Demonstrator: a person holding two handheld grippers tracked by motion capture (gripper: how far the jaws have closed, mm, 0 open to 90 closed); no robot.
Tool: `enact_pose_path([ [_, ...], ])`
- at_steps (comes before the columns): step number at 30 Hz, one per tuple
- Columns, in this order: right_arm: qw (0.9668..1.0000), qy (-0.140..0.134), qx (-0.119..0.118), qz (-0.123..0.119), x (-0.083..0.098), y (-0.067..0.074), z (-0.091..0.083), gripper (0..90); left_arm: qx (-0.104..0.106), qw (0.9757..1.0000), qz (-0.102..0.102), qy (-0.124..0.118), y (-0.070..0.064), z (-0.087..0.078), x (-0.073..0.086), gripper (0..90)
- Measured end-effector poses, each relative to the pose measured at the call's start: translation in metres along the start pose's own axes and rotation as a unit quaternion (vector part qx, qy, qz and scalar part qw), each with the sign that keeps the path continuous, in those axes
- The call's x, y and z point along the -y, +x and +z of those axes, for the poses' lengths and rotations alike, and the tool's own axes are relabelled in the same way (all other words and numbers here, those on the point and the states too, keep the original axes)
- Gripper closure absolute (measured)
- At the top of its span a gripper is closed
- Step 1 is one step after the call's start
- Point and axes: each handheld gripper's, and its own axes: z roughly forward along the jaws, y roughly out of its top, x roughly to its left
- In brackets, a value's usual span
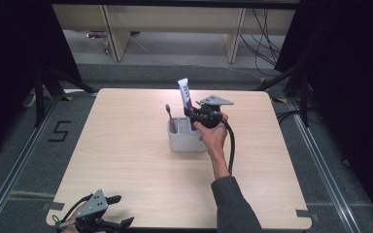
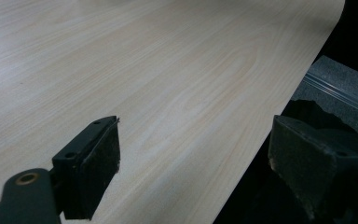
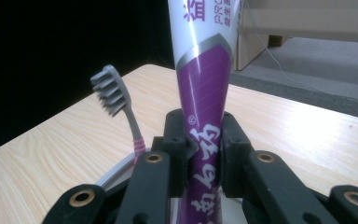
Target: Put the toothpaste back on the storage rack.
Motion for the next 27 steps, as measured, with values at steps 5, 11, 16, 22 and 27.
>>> enact_pose_path([
  [5, 1.0, 0.003, -0.003, 0.004, 0.006, 0.001, 0.004, 76.6, -0.015, 0.9998, 0.012, 0.007, 0.001, -0.001, 0.0, 15.9],
  [11, 1.0, 0.005, -0.004, 0.006, 0.013, 0.002, 0.006, 76.6, 0.001, 1.0, 0.006, 0.004, 0.0, 0.0, 0.0, 15.9],
  [16, 0.9999, 0.003, 0.008, -0.007, 0.018, -0.001, 0.007, 76.5, -0.001, 1.0, 0.006, 0.001, 0.0, 0.0, 0.0, 15.9],
  [22, 0.9998, 0.015, 0.01, -0.013, 0.02, 0.001, 0.007, 76.4, -0.001, 1.0, 0.006, 0.004, 0.0, 0.0, 0.0, 15.9],
  [27, 0.9997, 0.022, 0.007, -0.012, 0.021, 0.003, 0.008, 76.3, -0.002, 0.9999, 0.013, 0.008, 0.001, -0.001, 0.0, 15.9],
])
